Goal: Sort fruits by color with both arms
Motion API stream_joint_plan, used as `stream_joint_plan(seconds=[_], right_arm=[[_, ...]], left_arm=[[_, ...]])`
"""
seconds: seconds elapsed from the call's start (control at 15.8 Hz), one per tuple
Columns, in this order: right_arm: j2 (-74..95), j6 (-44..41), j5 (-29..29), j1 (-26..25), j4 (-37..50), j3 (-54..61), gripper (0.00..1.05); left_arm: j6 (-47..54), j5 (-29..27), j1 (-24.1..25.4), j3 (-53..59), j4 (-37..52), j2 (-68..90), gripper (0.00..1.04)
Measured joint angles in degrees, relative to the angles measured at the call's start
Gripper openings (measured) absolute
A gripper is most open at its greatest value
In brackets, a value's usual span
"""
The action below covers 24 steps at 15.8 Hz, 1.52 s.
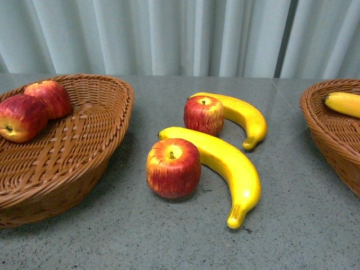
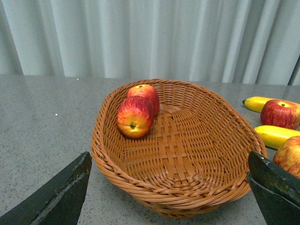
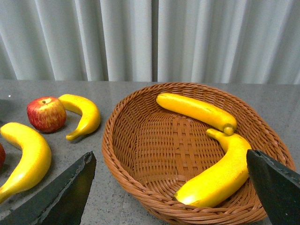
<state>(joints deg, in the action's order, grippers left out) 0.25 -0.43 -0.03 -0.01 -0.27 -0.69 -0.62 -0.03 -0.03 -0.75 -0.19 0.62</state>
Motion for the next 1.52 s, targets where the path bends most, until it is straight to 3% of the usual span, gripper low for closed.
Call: stream_joint_plan(seconds=[1.01, 1.08, 1.14, 1.33, 1.52], right_arm=[[0.0, 0.0, 0.0, 0.0, 0.0, 0.0, 0.98], [0.0, 0.02, 0.07, 0.0, 0.02, 0.0, 0.98], [0.0, 0.02, 0.02, 0.0, 0.02, 0.0, 0.98], [0.0, 0.0, 0.04, 0.0, 0.02, 0.0, 0.98], [0.0, 0.02, 0.04, 0.0, 0.02, 0.0, 0.98]], left_arm=[[0.02, -0.04, 0.0, -0.02, -0.28, 0.02, 0.98], [0.68, -2.08, -0.74, -3.76, -10.69, 4.68, 0.98], [1.07, -2.03, -1.49, -7.72, -12.2, 12.41, 0.98], [4.0, -0.87, -7.61, -16.96, 5.75, 31.93, 0.98], [8.9, 3.08, -17.92, -28.17, 13.81, 57.05, 0.98]])
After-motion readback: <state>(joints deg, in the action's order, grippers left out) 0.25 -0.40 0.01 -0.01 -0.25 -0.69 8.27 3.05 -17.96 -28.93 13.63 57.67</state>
